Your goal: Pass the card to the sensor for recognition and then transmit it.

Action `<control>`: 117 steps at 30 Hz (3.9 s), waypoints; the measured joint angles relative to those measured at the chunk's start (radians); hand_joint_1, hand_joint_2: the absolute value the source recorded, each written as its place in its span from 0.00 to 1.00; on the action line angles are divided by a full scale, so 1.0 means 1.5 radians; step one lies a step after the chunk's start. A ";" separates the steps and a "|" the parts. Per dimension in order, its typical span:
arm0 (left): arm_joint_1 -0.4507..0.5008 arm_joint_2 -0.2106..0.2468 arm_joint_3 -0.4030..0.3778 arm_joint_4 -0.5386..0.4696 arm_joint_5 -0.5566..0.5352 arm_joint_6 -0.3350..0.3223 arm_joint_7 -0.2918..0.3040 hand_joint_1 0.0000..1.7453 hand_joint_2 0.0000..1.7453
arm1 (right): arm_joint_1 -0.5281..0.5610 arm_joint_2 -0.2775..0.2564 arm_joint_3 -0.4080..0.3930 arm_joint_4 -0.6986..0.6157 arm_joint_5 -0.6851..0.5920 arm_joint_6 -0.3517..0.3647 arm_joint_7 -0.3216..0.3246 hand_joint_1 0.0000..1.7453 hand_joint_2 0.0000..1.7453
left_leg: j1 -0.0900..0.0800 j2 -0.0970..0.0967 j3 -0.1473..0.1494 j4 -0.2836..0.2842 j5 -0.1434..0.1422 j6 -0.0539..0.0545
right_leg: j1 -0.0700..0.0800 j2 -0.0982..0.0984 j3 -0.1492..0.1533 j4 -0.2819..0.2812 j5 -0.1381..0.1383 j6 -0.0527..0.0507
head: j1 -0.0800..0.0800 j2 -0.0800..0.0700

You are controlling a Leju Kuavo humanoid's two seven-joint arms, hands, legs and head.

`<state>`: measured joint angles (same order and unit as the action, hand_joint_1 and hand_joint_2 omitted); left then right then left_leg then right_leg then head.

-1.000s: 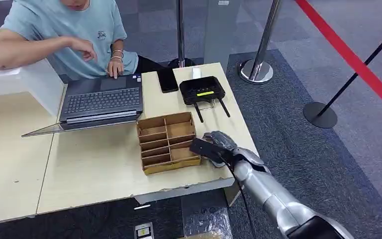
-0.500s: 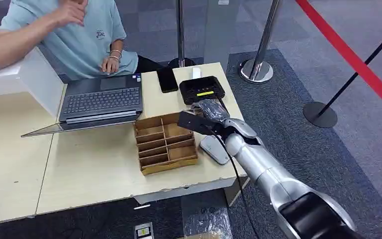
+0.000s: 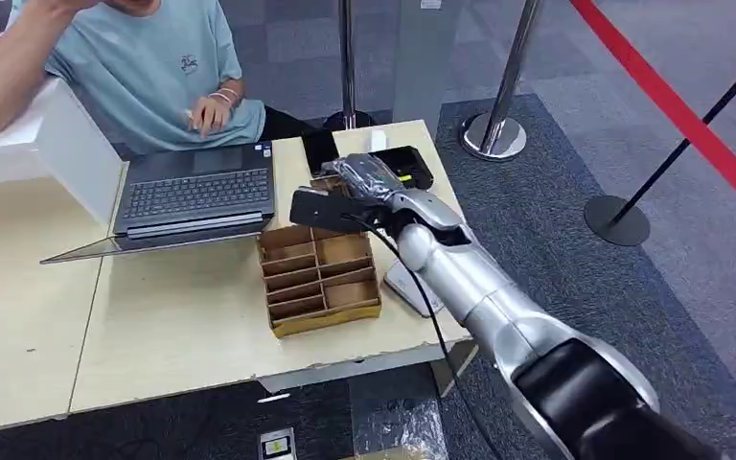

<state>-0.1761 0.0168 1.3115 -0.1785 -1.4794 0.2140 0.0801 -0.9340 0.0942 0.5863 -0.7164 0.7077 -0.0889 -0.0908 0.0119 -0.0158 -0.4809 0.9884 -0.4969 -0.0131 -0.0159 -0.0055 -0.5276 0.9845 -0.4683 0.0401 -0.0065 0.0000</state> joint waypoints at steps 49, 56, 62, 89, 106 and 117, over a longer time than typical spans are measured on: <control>-0.001 0.000 -0.025 0.000 -0.025 -0.005 -0.012 0.00 1.00 | -0.168 0.087 0.056 0.118 0.089 -0.060 -0.023 0.00 1.00 | 0.000 0.000 0.000 0.000 0.000 0.000 | 0.000 0.000 0.000 0.000 0.000 0.000 | 0.000 0.000; -0.001 0.000 -0.027 0.000 -0.024 -0.005 -0.015 0.00 1.00 | -0.168 0.083 0.056 0.124 0.091 -0.060 -0.024 0.00 1.00 | 0.000 0.000 0.000 0.000 0.000 0.000 | 0.000 0.000 0.000 0.000 0.000 0.000 | 0.000 0.000; 0.001 0.000 -0.028 0.000 -0.015 -0.004 -0.020 0.00 1.00 | -0.168 0.073 0.055 0.116 0.090 -0.055 -0.024 0.00 1.00 | 0.000 0.000 0.000 0.000 0.000 0.000 | 0.000 0.000 0.000 0.000 0.000 0.000 | 0.000 0.000; 0.004 0.001 -0.028 0.000 0.025 -0.002 0.005 0.00 1.00 | -0.008 -0.082 0.045 -0.221 0.045 0.128 0.086 0.91 1.00 | 0.000 0.000 0.000 0.000 0.000 0.000 | 0.000 0.001 0.000 0.000 0.000 0.000 | 0.000 0.000; 0.004 0.001 -0.028 0.000 0.025 -0.002 0.013 0.00 1.00 | 0.083 -0.141 0.033 -0.333 0.035 0.130 0.102 0.77 1.00 | 0.000 0.000 0.000 0.000 0.000 0.000 | 0.000 0.001 0.000 -0.001 0.000 0.000 | 0.000 0.000; 0.003 0.003 -0.028 0.000 0.025 -0.002 0.012 0.00 1.00 | 0.100 -0.151 0.032 -0.343 0.035 0.129 0.103 0.61 1.00 | 0.000 0.000 0.000 0.000 0.000 0.000 | 0.000 0.001 0.000 -0.001 0.000 0.000 | 0.000 0.000</control>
<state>-0.1709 0.0217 1.2699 -0.1789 -1.4412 0.2113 0.0984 -0.7839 -0.1328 0.6348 -1.2314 0.7603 0.1049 0.0637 0.0116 -0.0159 -0.4808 0.9886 -0.4971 -0.0132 -0.0158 -0.0047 -0.5283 0.9837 -0.4684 0.0401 -0.0065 0.0000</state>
